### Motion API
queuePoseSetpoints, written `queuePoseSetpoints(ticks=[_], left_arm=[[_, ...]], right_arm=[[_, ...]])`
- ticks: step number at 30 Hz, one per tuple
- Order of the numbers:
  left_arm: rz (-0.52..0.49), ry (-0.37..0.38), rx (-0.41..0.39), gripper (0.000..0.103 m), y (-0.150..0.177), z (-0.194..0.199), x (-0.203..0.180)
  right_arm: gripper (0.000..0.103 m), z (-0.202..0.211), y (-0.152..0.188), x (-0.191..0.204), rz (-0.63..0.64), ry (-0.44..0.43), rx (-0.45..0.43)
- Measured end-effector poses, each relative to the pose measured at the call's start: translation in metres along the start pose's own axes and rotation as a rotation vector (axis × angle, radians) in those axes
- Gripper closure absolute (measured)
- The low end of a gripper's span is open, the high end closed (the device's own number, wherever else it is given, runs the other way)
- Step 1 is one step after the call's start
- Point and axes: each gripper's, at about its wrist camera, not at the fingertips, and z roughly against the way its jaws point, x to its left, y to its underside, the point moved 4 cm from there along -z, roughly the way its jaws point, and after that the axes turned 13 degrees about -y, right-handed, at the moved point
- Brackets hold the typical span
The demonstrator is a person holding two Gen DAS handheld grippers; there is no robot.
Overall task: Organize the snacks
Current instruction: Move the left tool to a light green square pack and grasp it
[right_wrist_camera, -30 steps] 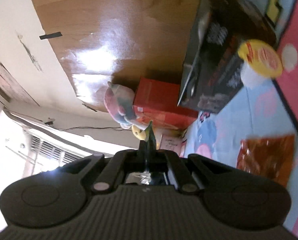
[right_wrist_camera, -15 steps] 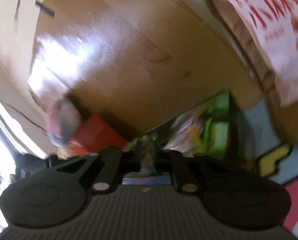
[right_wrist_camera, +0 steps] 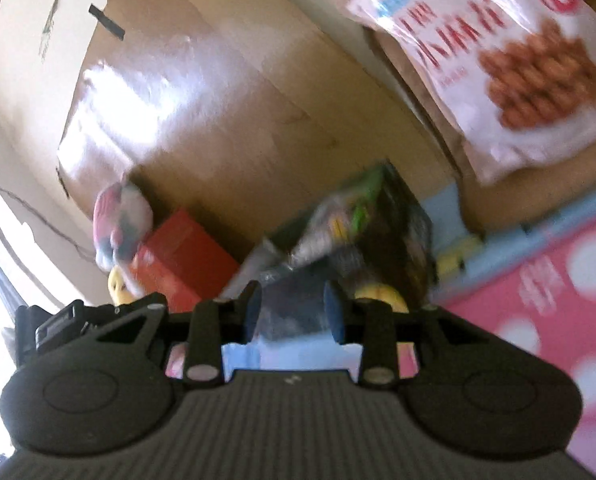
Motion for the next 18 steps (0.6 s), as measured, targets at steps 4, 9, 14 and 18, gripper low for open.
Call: queuePoseSetpoints(ticks=[4, 9, 14, 18], left_arm=[[-0.027, -0.033, 0.040, 0.040, 0.035, 0.018, 0.007], [-0.054, -0.098, 0.039, 0.038, 0.065, 0.046, 0.020], [-0.044, -0.151, 0.014, 0.034, 0.075, 0.069, 0.034], [-0.035, -0.166, 0.008, 0.034, 0.083, 0.078, 0.040]], right_arm=[[0.062, 0.017, 0.034, 0.004, 0.034, 0.066, 0.097], [0.061, 0.024, 0.069, 0.024, 0.095, 0.014, 0.194], [0.057, 0.008, 0.105, 0.072, 0.336, -0.064, 0.339], [0.047, -0.009, 0.135, 0.100, 0.546, -0.065, 0.405]])
